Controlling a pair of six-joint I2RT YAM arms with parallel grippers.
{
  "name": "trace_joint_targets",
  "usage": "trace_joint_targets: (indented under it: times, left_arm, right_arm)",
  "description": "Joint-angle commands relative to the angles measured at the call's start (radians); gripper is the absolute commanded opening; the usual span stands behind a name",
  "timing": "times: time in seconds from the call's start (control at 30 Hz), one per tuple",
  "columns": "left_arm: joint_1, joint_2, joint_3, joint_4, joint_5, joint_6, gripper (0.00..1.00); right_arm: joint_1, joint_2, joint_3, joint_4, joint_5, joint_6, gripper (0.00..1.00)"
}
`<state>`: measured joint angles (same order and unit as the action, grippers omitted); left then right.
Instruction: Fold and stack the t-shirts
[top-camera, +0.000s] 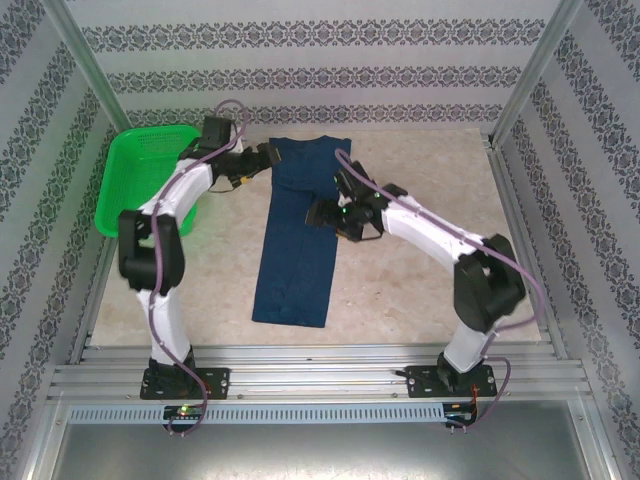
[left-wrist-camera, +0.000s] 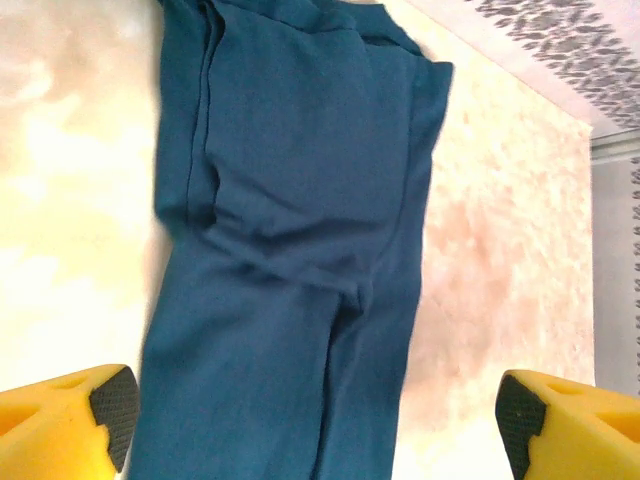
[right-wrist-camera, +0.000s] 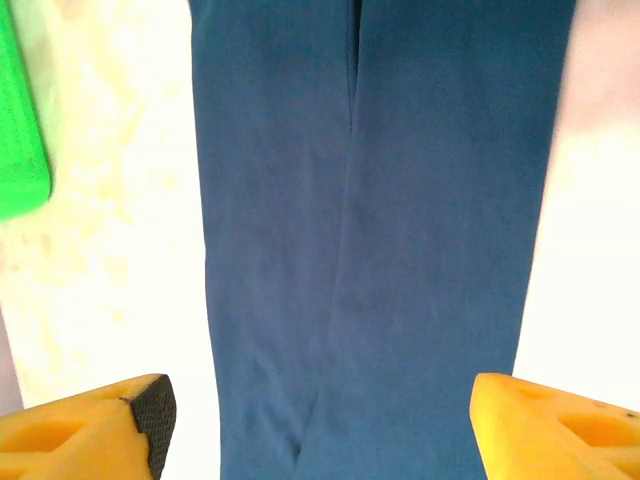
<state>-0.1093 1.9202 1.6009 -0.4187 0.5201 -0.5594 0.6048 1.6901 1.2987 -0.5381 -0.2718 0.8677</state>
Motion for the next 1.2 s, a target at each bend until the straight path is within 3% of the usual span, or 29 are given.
trace_joint_targets:
  times: [0.0, 0.17, 0.33, 0.43, 0.57, 1.17]
  left_arm:
    - [0.005, -0.145, -0.285, 0.002, 0.049, 0.023, 0.92]
    - [-0.009, -0.526, -0.760, -0.088, 0.134, -0.010, 0.85]
    - [-0.075, -0.854, -1.021, -0.227, 0.139, -0.097, 0.78]
    - [-0.134, -0.943, -1.104, -0.162, 0.133, -0.203, 0.76]
    - [-0.197, -0.928, -1.134, -0.109, 0.091, -0.250, 0.73]
    - [-0.280, -0.632, -1.189, 0.291, 0.066, -0.325, 0.62]
  right_arm:
    - [0.079, -0.071, -0.182, 0.053, -0.030, 0.143, 0.78]
    - [0.226, -0.180, -0.400, 0.154, -0.048, 0.313, 0.77]
    - [0.301, -0.218, -0.542, 0.228, -0.051, 0.379, 0.75]
    - [0.312, -0.213, -0.582, 0.308, -0.049, 0.399, 0.74]
    - [0.320, -0.169, -0.587, 0.370, -0.044, 0.399, 0.72]
    - [0.364, -0.038, -0.526, 0.432, -0.066, 0.399, 0.63]
